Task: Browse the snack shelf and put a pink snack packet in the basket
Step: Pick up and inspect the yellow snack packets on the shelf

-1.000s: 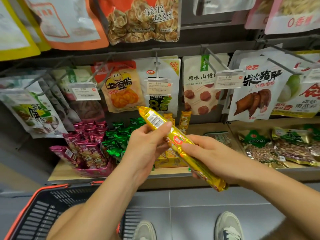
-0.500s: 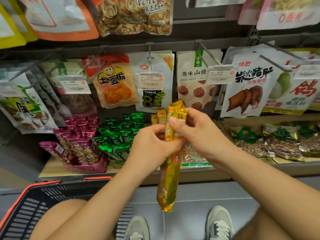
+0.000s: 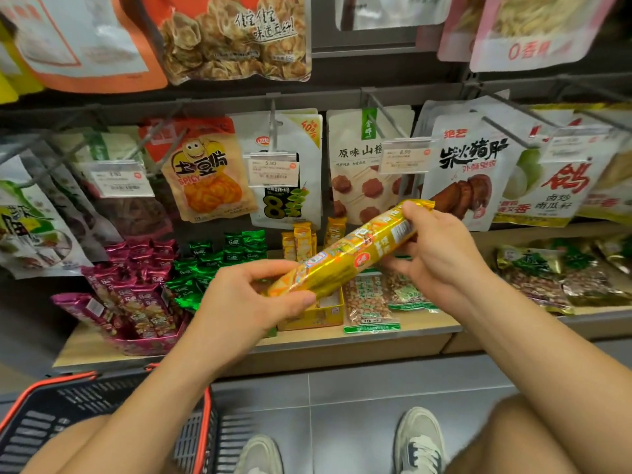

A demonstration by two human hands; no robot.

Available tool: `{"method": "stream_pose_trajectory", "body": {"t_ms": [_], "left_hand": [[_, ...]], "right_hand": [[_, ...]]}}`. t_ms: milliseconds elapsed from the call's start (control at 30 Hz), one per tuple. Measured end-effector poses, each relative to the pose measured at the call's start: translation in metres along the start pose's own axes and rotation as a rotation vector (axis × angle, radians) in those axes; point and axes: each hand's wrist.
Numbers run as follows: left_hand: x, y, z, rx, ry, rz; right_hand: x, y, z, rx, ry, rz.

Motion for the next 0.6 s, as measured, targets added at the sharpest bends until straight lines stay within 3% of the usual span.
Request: {"method": "stream_pose_trajectory", "body": {"t_ms": [200, 433, 600], "left_hand": [[0.01, 0.002, -0.005, -0.11, -0.017, -0.169], [0.003, 0.006, -0.007, -0.321, 0.079, -0.029], [0.0, 0.004, -0.002, -0.025, -0.034, -0.179]], "right_hand": [[0.008, 0.0, 0.013, -0.088, 0.133, 0.083], [0.009, 0.008, 0.016, -0.18, -0.084, 0.111], [0.005, 0.011, 0.019, -0.183, -0.128, 0.119]]}}
Point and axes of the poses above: each hand's wrist, its own z-axis towards the middle knuckle, its own x-axis out of the back of the hand, y = z × x, and after that the axes turned 11 degrees about -x, right-handed
